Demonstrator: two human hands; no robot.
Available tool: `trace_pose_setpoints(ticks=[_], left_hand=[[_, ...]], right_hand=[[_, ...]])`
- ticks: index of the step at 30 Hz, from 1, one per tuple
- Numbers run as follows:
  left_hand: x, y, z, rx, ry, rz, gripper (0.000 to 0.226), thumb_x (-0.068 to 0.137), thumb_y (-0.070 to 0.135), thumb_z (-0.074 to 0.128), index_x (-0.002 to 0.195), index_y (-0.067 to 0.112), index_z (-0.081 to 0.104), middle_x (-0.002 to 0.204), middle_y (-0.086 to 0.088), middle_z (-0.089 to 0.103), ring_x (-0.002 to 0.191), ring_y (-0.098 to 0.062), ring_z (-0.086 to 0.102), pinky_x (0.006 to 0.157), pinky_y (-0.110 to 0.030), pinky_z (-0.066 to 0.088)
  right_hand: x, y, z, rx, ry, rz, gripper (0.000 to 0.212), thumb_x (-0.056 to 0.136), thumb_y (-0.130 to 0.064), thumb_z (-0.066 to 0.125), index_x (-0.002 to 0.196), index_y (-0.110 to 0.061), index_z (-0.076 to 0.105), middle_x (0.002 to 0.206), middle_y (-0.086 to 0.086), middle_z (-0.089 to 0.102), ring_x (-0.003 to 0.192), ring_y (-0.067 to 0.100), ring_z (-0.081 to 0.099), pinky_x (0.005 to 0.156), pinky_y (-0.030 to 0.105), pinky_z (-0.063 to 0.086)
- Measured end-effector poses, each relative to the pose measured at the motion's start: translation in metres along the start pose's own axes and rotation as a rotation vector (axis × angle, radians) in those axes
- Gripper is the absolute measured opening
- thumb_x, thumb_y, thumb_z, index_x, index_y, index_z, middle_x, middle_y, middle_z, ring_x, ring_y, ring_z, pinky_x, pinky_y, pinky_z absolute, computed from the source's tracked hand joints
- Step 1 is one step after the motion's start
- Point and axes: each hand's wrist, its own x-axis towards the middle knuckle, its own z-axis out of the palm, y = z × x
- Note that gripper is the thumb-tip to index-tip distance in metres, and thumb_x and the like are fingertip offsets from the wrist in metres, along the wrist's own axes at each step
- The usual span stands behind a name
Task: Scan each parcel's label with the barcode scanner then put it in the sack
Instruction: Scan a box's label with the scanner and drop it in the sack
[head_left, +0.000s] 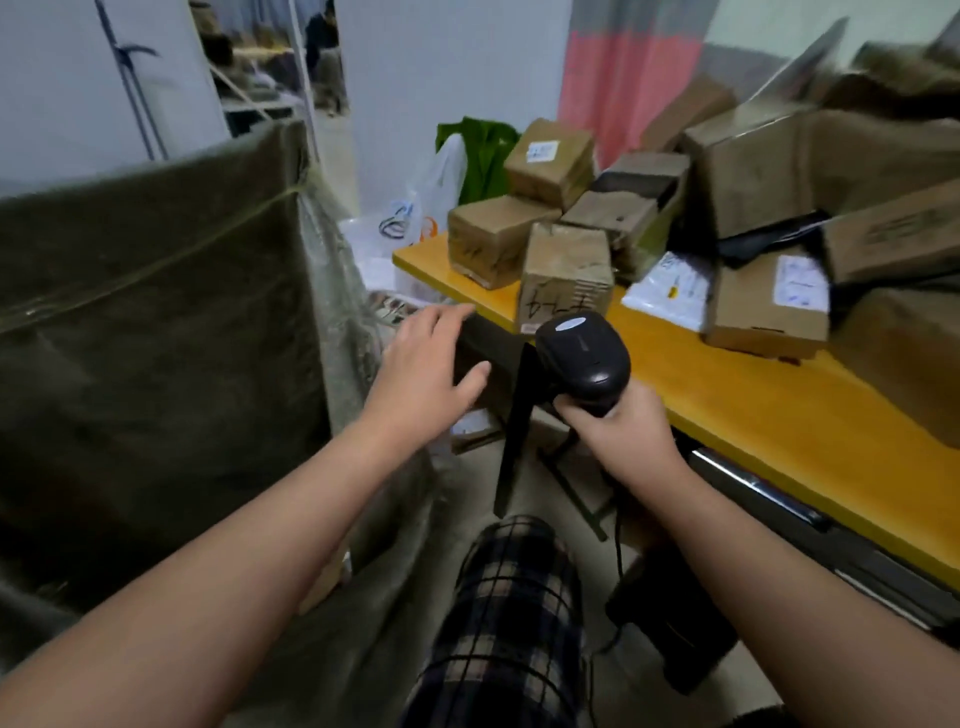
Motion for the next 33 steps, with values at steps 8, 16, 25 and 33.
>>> trace_pose_setpoints(ticks=[8,16,25,33], left_hand=[[0.068,0.07,0.023,-0.017,-0.034,-0.035,0.08,0.083,0.057,0.062,0.145,0.017,0.032,0.142,-0.012,0.032,0.13,-0.033,0.032,0.108,-0.043,0.031],[0.116,0.098,0.048,0.249,-0.212,-0.182,0.085,0.079,0.076,0.048,0.144,0.023,0.03,0.147,-0.016,0.025,0.129,-0.041,0.03,0.101,-0.052,0.036],[0.074,0.098,0.045,0.208,-0.103,-0.041,0.068,0.082,0.062,0.055,0.136,0.023,0.042,0.14,-0.012,0.032,0.12,-0.041,0.038,0.098,-0.045,0.04],[0.036,0.129,0.037,-0.386,-0.167,0.125,0.046,0.082,0.05,0.067,0.118,0.028,0.052,0.118,0.002,0.039,0.112,-0.017,0.045,0.093,-0.03,0.04]], right_hand=[[0.0,0.002,-0.077,0.023,0.215,0.042,0.026,0.078,-0.014,0.076,0.102,-0.011,0.067,0.087,-0.001,0.065,0.086,0.015,0.059,0.061,0.018,0.04],[0.007,0.021,-0.091,0.024,0.265,0.13,0.025,0.077,-0.017,0.077,0.098,-0.011,0.066,0.09,0.005,0.07,0.09,0.022,0.065,0.073,0.025,0.042],[-0.012,0.029,-0.104,0.036,0.297,0.132,0.03,0.076,-0.016,0.078,0.102,-0.007,0.068,0.095,0.006,0.071,0.093,0.022,0.065,0.079,0.031,0.051],[-0.045,0.02,-0.132,0.116,0.382,0.05,0.035,0.077,-0.008,0.078,0.11,-0.005,0.068,0.101,0.002,0.069,0.096,0.012,0.062,0.075,0.008,0.045]])
